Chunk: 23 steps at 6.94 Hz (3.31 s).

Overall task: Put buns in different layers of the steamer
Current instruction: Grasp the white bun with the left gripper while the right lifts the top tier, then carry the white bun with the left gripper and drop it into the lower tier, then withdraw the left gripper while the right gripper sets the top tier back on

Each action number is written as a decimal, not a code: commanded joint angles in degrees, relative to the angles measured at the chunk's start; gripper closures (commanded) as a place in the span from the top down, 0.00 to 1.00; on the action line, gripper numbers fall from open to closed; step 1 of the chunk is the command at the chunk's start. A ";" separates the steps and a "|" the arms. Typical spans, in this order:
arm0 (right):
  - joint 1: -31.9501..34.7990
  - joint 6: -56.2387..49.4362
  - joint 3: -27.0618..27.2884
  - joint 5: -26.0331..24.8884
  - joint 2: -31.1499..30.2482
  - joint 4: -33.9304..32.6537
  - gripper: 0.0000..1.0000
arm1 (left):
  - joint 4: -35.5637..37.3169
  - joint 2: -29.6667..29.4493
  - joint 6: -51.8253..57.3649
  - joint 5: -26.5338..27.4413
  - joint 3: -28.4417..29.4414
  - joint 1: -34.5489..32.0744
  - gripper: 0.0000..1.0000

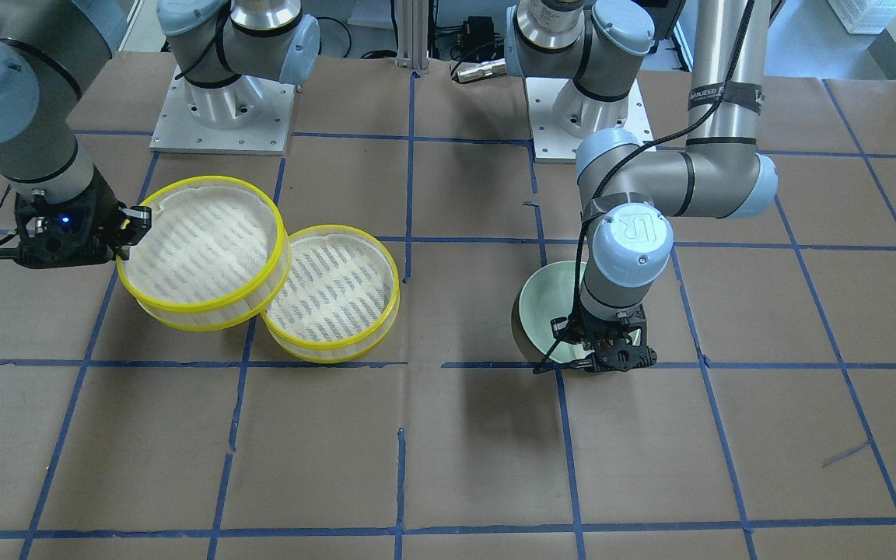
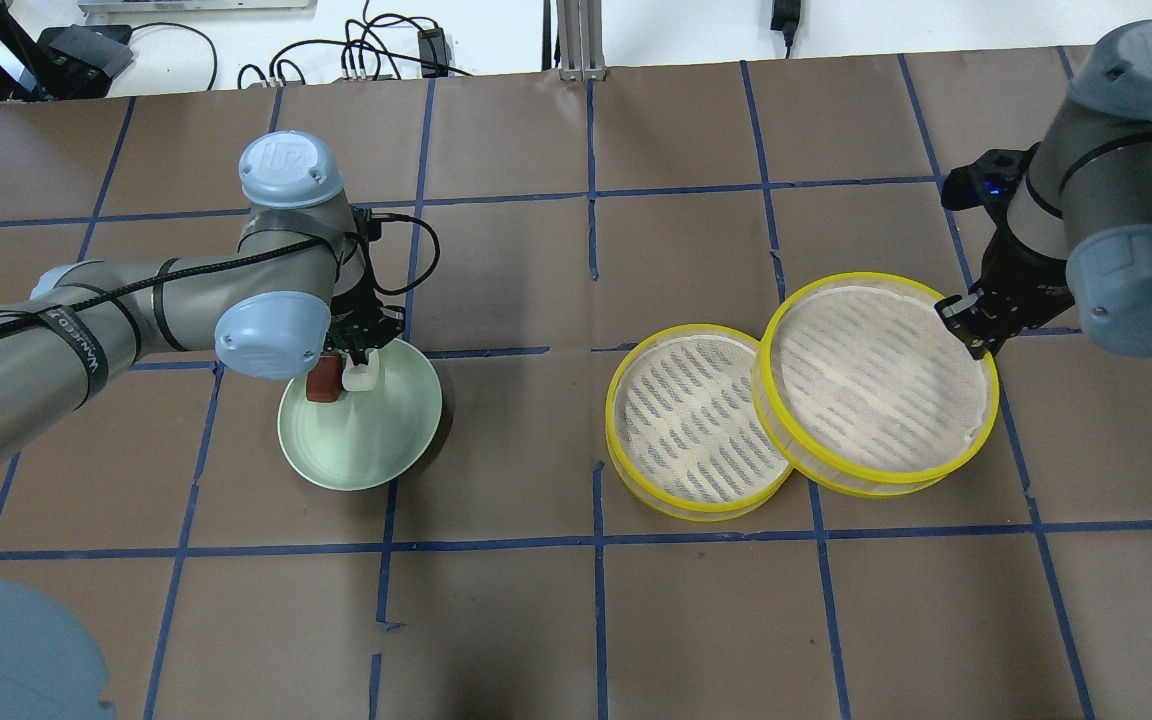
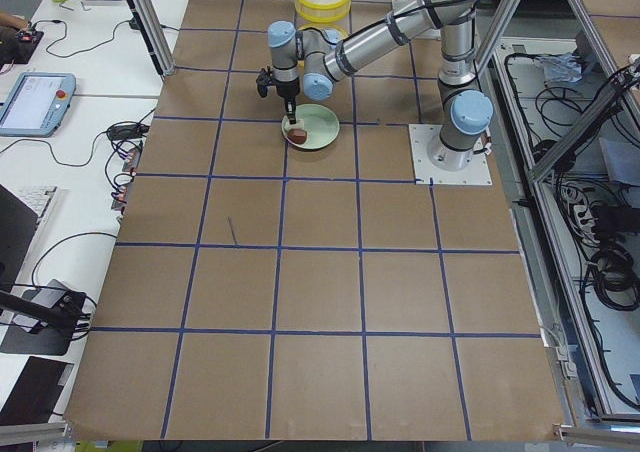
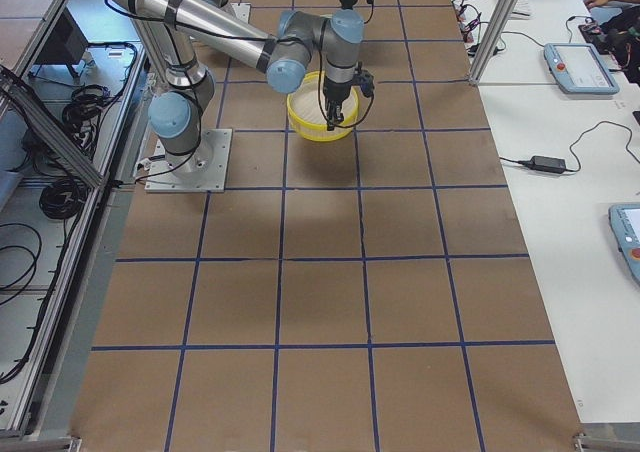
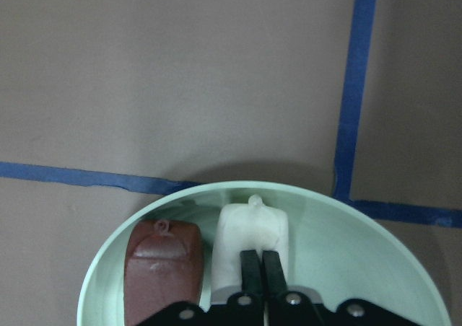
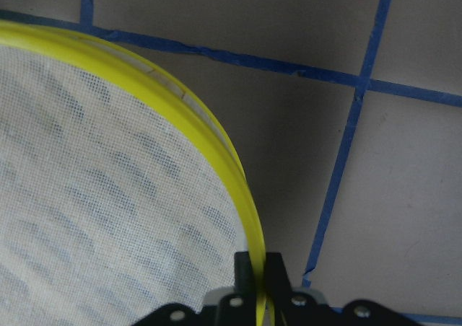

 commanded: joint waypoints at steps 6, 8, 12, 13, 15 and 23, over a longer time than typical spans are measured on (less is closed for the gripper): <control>-4.84 -17.12 -0.08 0.16 1.38 -3.34 0.00 | -14.27 5.86 -22.13 -7.85 9.54 -11.75 0.00; -4.84 -17.13 0.09 0.16 1.47 -3.34 0.00 | -10.94 4.54 -36.93 -14.51 13.84 -21.07 0.00; -4.93 -17.13 -0.17 0.07 1.38 -3.52 0.00 | 1.38 -1.78 -50.97 -17.19 14.13 -32.10 0.21; -4.93 -17.21 -0.17 0.07 1.29 -4.30 0.00 | 1.29 -1.70 -50.71 -17.02 13.43 -32.10 0.99; -4.84 -17.13 -0.08 0.16 1.29 -4.22 0.00 | 0.86 -0.39 -45.74 -16.50 13.16 -31.84 1.00; 20.79 11.67 -2.71 -0.28 6.11 -5.54 0.00 | -11.54 3.14 4.32 -0.26 3.76 1.21 1.00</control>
